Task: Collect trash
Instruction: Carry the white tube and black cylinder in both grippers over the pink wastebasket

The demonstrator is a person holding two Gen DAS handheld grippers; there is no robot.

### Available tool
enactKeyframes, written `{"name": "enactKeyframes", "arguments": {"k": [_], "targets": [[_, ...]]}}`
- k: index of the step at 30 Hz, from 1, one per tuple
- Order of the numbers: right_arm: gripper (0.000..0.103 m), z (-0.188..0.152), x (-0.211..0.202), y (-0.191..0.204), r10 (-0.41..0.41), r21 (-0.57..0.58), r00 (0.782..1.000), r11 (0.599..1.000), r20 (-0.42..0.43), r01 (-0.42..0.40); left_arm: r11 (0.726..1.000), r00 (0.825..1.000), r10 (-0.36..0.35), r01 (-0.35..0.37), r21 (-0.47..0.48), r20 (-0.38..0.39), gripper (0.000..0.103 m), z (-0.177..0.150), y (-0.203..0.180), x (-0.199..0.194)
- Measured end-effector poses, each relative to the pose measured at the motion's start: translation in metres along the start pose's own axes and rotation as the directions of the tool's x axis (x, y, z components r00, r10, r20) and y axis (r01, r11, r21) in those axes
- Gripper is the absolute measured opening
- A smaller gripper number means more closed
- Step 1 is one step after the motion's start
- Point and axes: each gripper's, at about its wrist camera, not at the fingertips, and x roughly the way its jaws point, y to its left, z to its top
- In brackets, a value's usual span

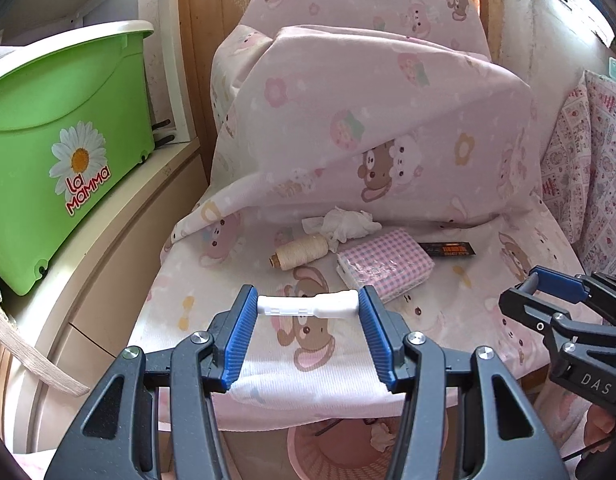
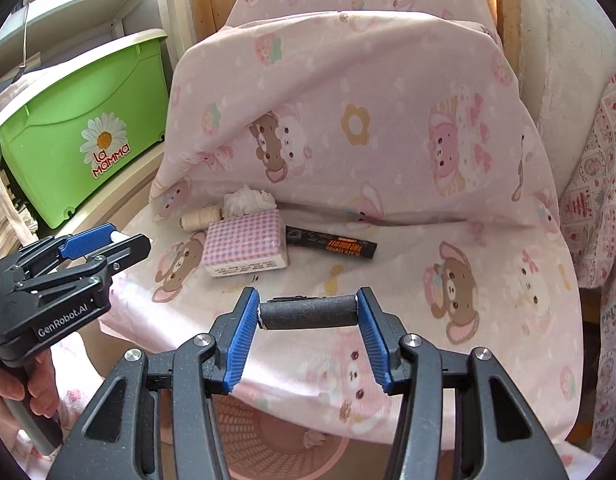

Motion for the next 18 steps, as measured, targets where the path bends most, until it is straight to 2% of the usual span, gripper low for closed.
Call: {"name": "enactKeyframes", "arguments": {"k": [5, 9, 13, 18], "targets": [[0.052, -0.013, -0.011, 0.007, 0.037, 0.015, 0.999, 0.999, -0.003, -0.037, 0.999, 0.998, -0.039, 0.039, 0.006, -0.047, 0.051, -0.016, -0.008, -0.006], [0.052, -0.023, -0.018, 0.016, 0.052, 0.003, 0.999, 0.999, -0.008, -0.052, 0.996, 0.992, -0.086, 0.083, -0.037, -0.097, 0.051, -0.026, -0.006, -0.009], [0.052, -0.03, -0.025, 0.02, 0.071, 0.02, 0.997, 0.997, -0.013, -0.071, 0.994, 0.99, -0.063, 0.05, -0.101, -0.13, 0.051, -0.033, 0.005, -0.011], [0.052, -0.042, -0.023, 0.022, 0.077, 0.05, 0.995, 0.996, -0.056, -0.075, 0.983, 0.968, -0.122, 0.088, -0.159, -0.218, 0.051, -0.045, 0.015, -0.001]]}}
